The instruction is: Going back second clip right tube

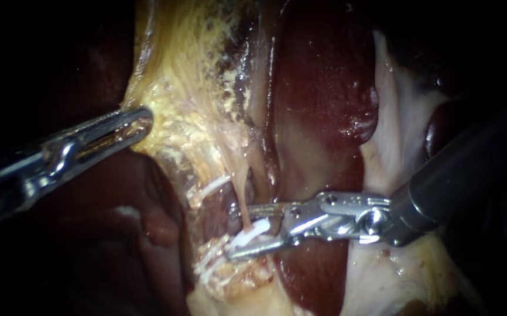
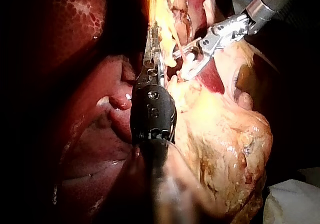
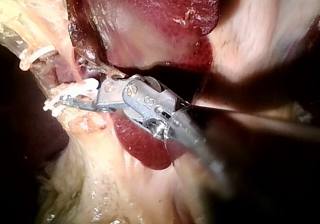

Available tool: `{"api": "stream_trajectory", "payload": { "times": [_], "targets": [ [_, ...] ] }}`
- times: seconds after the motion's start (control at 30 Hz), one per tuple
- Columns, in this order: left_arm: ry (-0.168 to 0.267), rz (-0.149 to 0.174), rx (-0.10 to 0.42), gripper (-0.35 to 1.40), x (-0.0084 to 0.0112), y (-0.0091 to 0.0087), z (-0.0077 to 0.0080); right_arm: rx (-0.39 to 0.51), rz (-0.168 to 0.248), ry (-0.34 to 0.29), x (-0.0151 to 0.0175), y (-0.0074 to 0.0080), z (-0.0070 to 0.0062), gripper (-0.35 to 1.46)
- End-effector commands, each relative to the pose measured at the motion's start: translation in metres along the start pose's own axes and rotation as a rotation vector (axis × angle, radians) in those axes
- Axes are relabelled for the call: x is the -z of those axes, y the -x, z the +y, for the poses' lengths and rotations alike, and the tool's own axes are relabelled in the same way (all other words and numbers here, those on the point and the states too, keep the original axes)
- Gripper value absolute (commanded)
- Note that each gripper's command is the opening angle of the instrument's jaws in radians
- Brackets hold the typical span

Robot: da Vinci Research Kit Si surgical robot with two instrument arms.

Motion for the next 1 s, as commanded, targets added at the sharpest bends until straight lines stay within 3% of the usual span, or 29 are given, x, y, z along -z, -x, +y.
{"api": "stream_trajectory", "payload": {
  "times": [0.03,0.27,0.4,0.57,0.87,1.0],
  "targets": [
    [0.000,0.000,0.000,-0.35,0.0001,0.0000,0.0000,-0.003,-0.002,-0.010,0.0001,0.0001,-0.0003,0.60],
    [0.000,0.001,0.000,-0.35,0.0002,0.0001,0.0000,0.032,-0.022,-0.112,-0.0001,0.0003,-0.0034,0.60],
    [0.000,0.001,0.000,-0.35,0.0002,0.0001,0.0000,0.053,-0.025,-0.135,-0.0007,-0.0002,-0.0040,0.60],
    [0.000,0.001,0.000,-0.35,0.0003,0.0001,0.0000,0.071,-0.018,-0.118,-0.0010,-0.0001,-0.0031,0.60],
    [0.000,0.001,0.001,-0.35,0.0003,0.0001,0.0000,0.075,-0.003,-0.032,-0.0011,-0.0002,0.0003,0.60],
    [0.000,0.002,-0.005,-0.35,0.0004,0.0003,0.0000,0.070,0.004,-0.016,-0.0009,-0.0004,0.0011,0.60]
  ]
}}
